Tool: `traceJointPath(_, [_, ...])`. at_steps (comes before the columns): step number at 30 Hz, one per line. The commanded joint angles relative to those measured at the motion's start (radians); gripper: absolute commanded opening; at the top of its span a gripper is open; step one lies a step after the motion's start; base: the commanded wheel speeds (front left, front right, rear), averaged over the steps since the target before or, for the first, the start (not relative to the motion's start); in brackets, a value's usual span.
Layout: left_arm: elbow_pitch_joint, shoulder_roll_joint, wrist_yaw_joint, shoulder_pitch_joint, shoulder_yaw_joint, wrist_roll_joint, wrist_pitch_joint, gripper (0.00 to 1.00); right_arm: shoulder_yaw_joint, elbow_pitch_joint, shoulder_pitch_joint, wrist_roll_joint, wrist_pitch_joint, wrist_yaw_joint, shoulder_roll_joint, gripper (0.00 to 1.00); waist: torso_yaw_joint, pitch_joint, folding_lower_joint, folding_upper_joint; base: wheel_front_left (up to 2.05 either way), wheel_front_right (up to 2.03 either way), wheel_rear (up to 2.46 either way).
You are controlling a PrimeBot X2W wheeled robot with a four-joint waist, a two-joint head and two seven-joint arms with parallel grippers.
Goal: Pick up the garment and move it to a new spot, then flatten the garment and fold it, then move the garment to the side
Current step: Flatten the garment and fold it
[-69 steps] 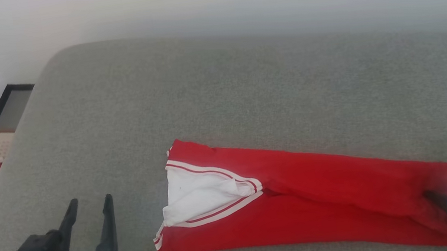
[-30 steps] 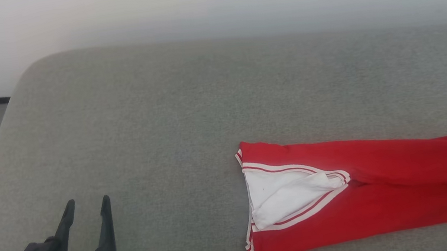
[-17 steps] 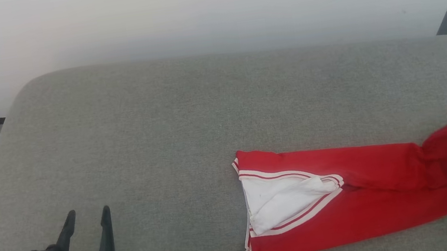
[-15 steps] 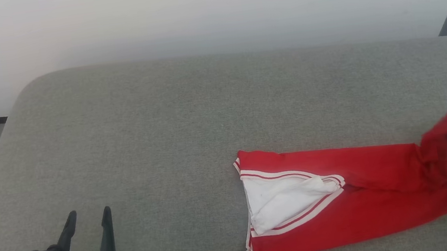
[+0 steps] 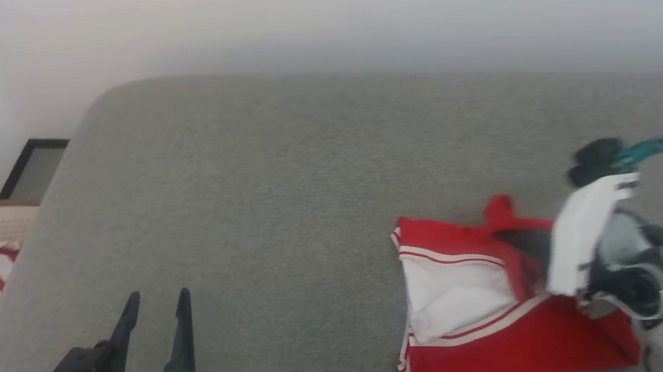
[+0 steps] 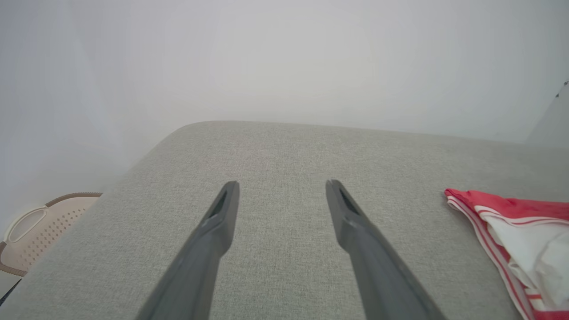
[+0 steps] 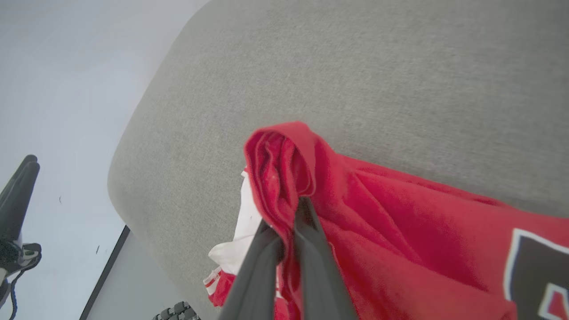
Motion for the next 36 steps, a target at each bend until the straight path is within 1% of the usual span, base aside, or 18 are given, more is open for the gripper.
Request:
traceJointPath(1, [0.002,-0.001,-0.002,-0.012,-0.002,0.009,-0.002,1.0,0.006,0.004,-0.012,-0.007,-0.008,0.0,0.005,0.0,0.016,0.003,0.0,0.0,0.0,0.0,0.0])
traceJointPath(5, [0.013,-0.01,-0.009,-0.028,-0.014,0.012,-0.005,1.0,0.066,0.065,-0.042,-0.038,-0.045,0.0,0.041,0.0,0.044,0.008,0.0,0.0,0.0,0.0,0.0])
traceJointPath(10, [0.028,-0.023,-0.009,-0.044,-0.018,0.005,-0.008,1.0,0.144,0.15,-0.081,-0.087,-0.087,0.0,0.055,0.0,0.064,0.014,0.0,0.0,0.0,0.0,0.0])
traceJointPath(11, [0.03,-0.024,-0.01,-0.044,-0.018,0.003,-0.009,1.0,0.155,0.167,-0.088,-0.09,-0.097,0.0,0.06,0.16,0.066,0.015,0.0,0.0,0.0,0.0,0.0])
traceJointPath(12, [0.033,-0.024,-0.01,-0.043,-0.019,0.003,-0.009,1.0,0.164,0.182,-0.094,-0.095,-0.105,0.0,0.06,0.38,0.067,0.016,0.0,0.0,0.0,0.0,0.0])
traceJointPath(13, [0.037,-0.025,-0.01,-0.045,-0.019,0.003,-0.008,1.0,0.178,0.192,-0.101,-0.098,-0.113,0.0,0.058,0.81,0.068,0.016,0.0,0.0,0.0,0.0,0.0])
traceJointPath(14, [0.039,-0.027,-0.01,-0.046,-0.017,0.001,-0.009,1.0,0.192,0.2,-0.105,-0.097,-0.119,0.0,0.059,1.0,0.067,0.016,0.0,0.0,0.0,0.0,0.0])
traceJointPath(19, [0.051,-0.027,-0.01,-0.042,-0.005,-0.008,-0.011,1.0,0.225,0.206,-0.118,-0.061,-0.155,0.0,0.043,1.0,0.05,0.009,0.0,0.0,0.0,0.0,0.0])
traceJointPath(23, [0.054,-0.021,-0.011,-0.031,0.008,-0.011,-0.013,1.0,0.242,0.167,-0.113,-0.02,-0.186,0.0,0.015,1.0,0.026,-0.002,0.0,0.0,0.0,0.0,0.0])
traceJointPath(28, [0.053,-0.012,-0.012,-0.014,0.025,-0.017,-0.013,1.0,0.24,0.096,-0.086,0.008,-0.239,0.0,-0.041,1.0,-0.012,-0.019,0.0,0.0,0.0,0.0,0.0])
traceJointPath(32, [0.047,-0.003,-0.013,0.0,0.039,-0.02,-0.013,1.0,0.222,0.051,-0.06,-0.008,-0.313,0.0,-0.093,1.0,-0.048,-0.031,0.0,0.0,0.0,0.0,0.0])
traceJointPath(36, [0.042,0.006,-0.009,0.018,0.053,-0.021,-0.014,1.0,0.187,0.013,-0.018,-0.018,-0.41,0.0,-0.142,1.0,-0.085,-0.044,0.0,0.0,0.0,0.0,0.0])
